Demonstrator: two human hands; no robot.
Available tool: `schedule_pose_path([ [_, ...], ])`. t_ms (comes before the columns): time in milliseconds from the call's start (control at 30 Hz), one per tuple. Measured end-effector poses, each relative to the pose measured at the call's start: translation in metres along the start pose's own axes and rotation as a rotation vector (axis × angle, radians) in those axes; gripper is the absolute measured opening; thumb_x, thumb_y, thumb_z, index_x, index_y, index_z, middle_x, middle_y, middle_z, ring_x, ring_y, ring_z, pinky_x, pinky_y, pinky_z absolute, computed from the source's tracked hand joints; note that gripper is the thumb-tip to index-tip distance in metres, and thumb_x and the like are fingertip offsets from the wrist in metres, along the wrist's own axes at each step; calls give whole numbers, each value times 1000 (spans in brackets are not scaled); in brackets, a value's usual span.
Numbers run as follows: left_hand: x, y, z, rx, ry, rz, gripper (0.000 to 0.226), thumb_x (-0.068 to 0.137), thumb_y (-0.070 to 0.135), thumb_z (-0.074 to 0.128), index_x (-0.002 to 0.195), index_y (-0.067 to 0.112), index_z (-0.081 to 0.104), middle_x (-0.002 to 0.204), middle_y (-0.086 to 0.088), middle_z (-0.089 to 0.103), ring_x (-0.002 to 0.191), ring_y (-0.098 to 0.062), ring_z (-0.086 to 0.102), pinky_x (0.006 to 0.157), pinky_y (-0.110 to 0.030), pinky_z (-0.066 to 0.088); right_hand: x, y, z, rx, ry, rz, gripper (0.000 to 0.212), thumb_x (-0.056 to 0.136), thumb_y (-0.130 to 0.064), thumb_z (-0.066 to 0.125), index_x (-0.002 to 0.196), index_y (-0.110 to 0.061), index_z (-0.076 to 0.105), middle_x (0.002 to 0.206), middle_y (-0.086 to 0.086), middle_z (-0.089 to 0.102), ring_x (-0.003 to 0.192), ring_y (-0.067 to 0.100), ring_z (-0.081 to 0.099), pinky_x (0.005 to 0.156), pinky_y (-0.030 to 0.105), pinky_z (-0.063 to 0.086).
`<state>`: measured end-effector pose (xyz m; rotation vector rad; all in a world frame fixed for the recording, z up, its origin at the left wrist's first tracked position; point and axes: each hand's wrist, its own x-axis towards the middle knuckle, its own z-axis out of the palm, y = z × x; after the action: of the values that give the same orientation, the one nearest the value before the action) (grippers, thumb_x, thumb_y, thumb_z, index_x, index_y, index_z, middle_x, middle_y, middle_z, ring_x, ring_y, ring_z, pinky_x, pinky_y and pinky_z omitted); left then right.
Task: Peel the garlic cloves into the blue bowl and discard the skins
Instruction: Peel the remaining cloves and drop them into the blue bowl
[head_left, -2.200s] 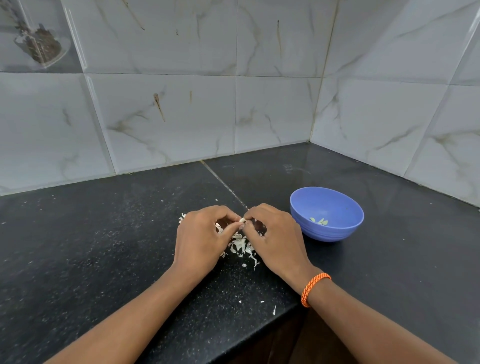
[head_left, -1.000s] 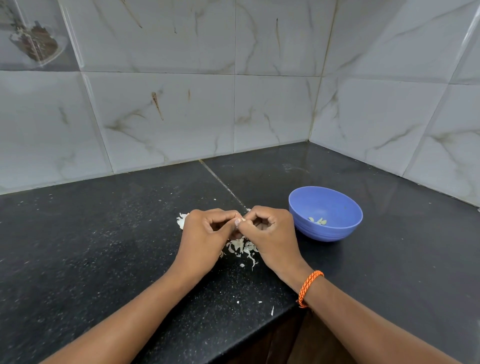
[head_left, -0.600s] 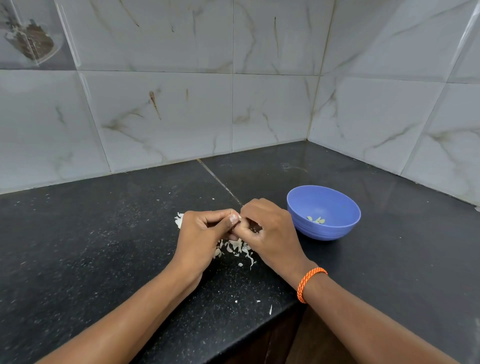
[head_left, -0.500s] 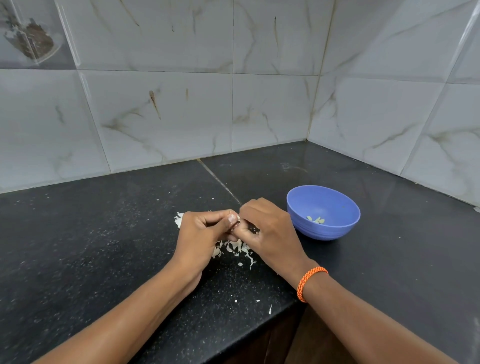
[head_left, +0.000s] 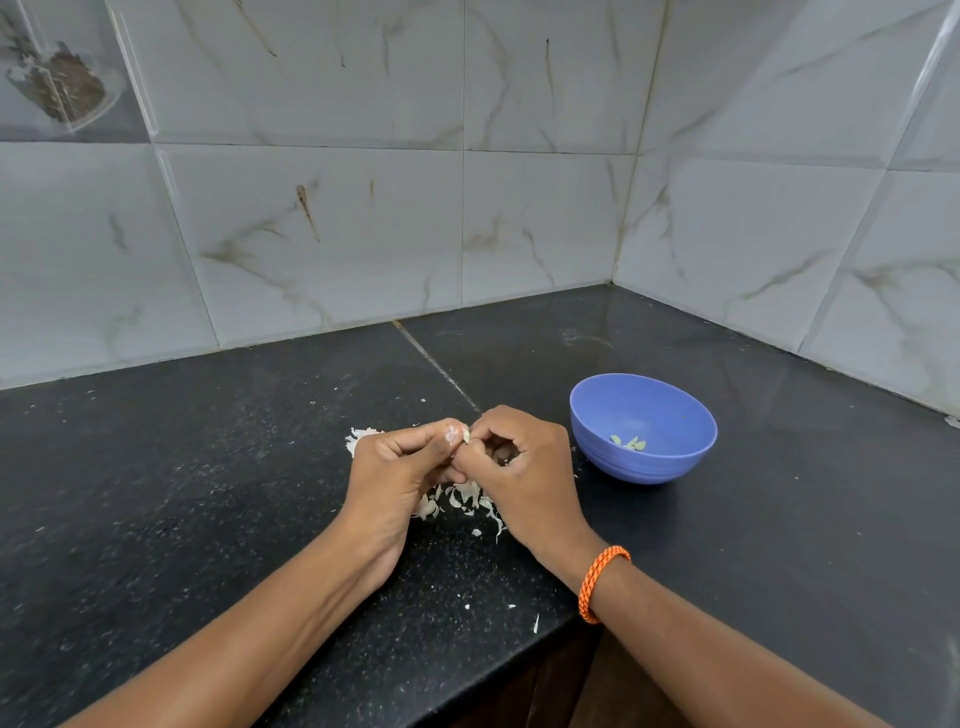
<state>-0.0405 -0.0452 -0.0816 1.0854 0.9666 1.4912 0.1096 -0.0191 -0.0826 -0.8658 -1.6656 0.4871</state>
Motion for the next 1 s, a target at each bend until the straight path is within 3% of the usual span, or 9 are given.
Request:
schedule_pose_path([
  [100, -2, 1, 2, 15, 21, 12, 21, 91, 25, 80, 96, 6, 86, 102, -33, 76, 83, -28, 66, 87, -50, 42, -2, -3, 5, -13, 35, -8, 25, 84, -12, 75, 63, -13, 61, 61, -3, 61, 55, 17, 57, 52, 41, 47],
  [200, -6, 4, 5, 13, 29, 51, 18, 93, 20, 78, 95, 5, 86, 101, -25, 80, 96, -34, 76, 91, -46, 59, -2, -2, 4, -121, 33, -53, 25, 83, -17, 72, 63, -14, 58, 61, -4, 56, 56, 18, 53, 54, 45, 44],
  [300, -8, 5, 5, 40, 23, 70, 17, 98, 16, 76, 101, 1, 84, 102, -20, 82, 106, -40, 78, 97, -45, 61, 0, -2, 2, -257, 0, -76, 25, 83, -23, 69, 63, -18, 54, 61, -7, 51, 57, 18, 49, 55, 46, 43],
  [400, -6, 7, 5, 86, 61, 91, 11, 97, 14, 78, 99, 6, 86, 99, -17, 82, 101, -41, 78, 92, -50, 59, 2, 1, -1, -305, -5, -50, 19, 87, -28, 66, 70, -22, 61, 69, -9, 57, 64, 16, 56, 58, 47, 48],
  [500, -3, 10, 4, 72, 87, 119, 7, 93, 6, 80, 99, 5, 85, 95, -19, 81, 87, -34, 77, 81, -35, 66, 1, 2, -5, -217, 69, -53, 11, 94, -17, 70, 86, -21, 76, 86, -12, 71, 82, 13, 69, 69, 38, 56],
  [567, -3, 11, 4, 66, 93, 120, 8, 92, 5, 81, 99, 3, 85, 93, -20, 81, 83, -34, 78, 79, -33, 67, 2, 1, -8, -142, 111, -39, 12, 94, -8, 73, 93, -18, 81, 94, -11, 77, 91, 11, 73, 78, 33, 59],
  [733, -2, 12, 3, 48, 111, 118, 11, 92, 6, 81, 102, 4, 84, 95, -21, 81, 83, -37, 79, 81, -36, 68, 4, 1, -10, -77, 82, 66, 19, 95, -11, 77, 107, -22, 86, 119, -12, 76, 115, 1, 68, 99, 28, 56],
  [900, -2, 14, 2, 30, 112, 107, 15, 91, 5, 82, 105, 5, 83, 93, -22, 80, 81, -36, 79, 76, -33, 67, 4, -2, -12, -7, 2, 60, 18, 96, -9, 74, 105, -19, 85, 121, -14, 72, 121, 7, 66, 100, 29, 55],
  [1000, -4, 15, 1, 36, 97, 115, 20, 92, 1, 80, 111, 7, 81, 91, -25, 80, 78, -33, 78, 71, -30, 65, 3, -5, -11, 5, -7, 58, 18, 93, -4, 76, 105, -15, 84, 121, -10, 71, 110, 8, 70, 93, 22, 56],
])
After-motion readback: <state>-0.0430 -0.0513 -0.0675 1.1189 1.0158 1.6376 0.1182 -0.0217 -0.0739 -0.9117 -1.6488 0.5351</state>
